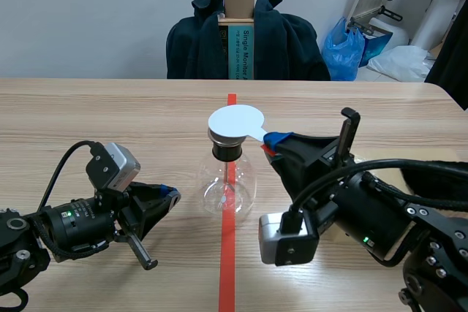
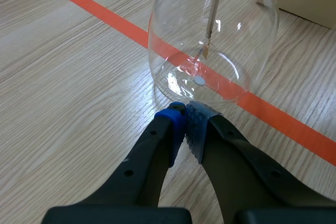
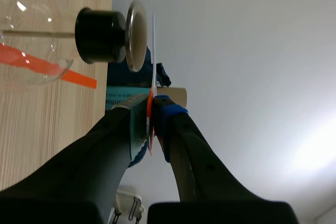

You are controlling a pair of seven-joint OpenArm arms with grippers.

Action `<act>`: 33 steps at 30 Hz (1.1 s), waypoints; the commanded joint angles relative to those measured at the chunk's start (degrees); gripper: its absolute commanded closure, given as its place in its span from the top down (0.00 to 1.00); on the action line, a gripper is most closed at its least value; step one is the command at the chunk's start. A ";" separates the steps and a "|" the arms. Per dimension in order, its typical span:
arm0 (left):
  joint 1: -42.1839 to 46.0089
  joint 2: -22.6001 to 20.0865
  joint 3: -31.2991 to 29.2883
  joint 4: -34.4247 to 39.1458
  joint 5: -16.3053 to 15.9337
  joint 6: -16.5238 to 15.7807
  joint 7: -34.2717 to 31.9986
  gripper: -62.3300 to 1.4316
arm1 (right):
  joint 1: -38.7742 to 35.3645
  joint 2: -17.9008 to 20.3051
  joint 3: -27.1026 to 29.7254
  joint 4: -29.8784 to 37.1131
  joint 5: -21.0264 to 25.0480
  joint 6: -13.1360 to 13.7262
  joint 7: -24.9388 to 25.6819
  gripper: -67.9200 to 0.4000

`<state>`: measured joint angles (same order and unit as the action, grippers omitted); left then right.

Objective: Do the electroscope experiment.
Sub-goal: 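Move the plate toward and away from the electroscope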

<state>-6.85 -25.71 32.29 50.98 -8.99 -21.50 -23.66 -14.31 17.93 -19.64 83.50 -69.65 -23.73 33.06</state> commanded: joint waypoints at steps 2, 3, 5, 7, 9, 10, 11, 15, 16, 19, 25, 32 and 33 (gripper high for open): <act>-0.79 0.44 0.00 0.70 -0.35 -0.07 -0.79 0.07 | 0.81 0.48 0.07 1.16 0.61 -0.87 -2.86 0.02; -0.79 0.44 0.00 0.70 -0.35 -0.07 -0.79 0.07 | 0.81 0.48 0.07 1.16 0.61 -0.87 -4.04 0.02; -0.79 0.44 0.00 0.70 -0.35 -0.07 -0.76 0.07 | 0.81 0.48 0.07 1.16 0.61 -0.87 -6.60 0.02; -0.79 0.44 0.00 0.70 -0.35 -0.07 -0.76 0.07 | 0.81 0.48 0.07 1.16 0.61 -0.87 -9.18 0.02; -0.79 0.44 0.00 0.70 -0.35 -0.07 -0.76 0.07 | 0.81 0.50 0.07 1.16 0.61 -0.87 -11.45 0.02; -0.79 0.44 0.00 0.70 -0.35 -0.07 -0.76 0.07 | 0.81 0.50 0.09 1.16 0.61 -0.87 -12.52 0.02; -0.79 0.44 0.00 0.70 -0.35 -0.07 -0.76 0.07 | 0.81 0.50 0.09 1.16 0.61 -0.87 -13.35 0.02; -0.79 0.44 0.00 0.70 -0.35 -0.07 -0.76 0.07 | 0.81 0.50 0.09 1.16 0.61 -0.87 -16.31 0.02; -0.79 0.44 0.00 0.70 -0.35 -0.07 -0.76 0.07 | 0.81 0.50 0.09 1.16 0.61 -0.87 -16.96 0.02; -0.79 0.44 0.00 0.70 -0.35 -0.04 -0.76 0.07 | 0.81 0.50 0.09 1.16 0.61 -0.85 -18.12 0.02; -0.79 0.44 0.00 0.70 -0.35 -0.04 -0.76 0.07 | 0.81 0.50 0.09 1.16 0.61 -0.85 -18.18 0.02; -0.79 0.44 0.00 0.70 -0.35 -0.04 -0.76 0.07 | 0.81 0.50 0.07 1.16 0.61 -0.85 -17.44 0.02; -0.79 0.44 0.00 0.70 -0.35 -0.04 -0.76 0.07 | 0.81 0.50 0.07 1.16 0.61 -0.85 -17.11 0.02</act>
<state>-6.85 -25.71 32.29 50.98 -8.99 -21.47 -23.66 -14.31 17.93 -19.64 83.50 -69.60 -23.73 15.86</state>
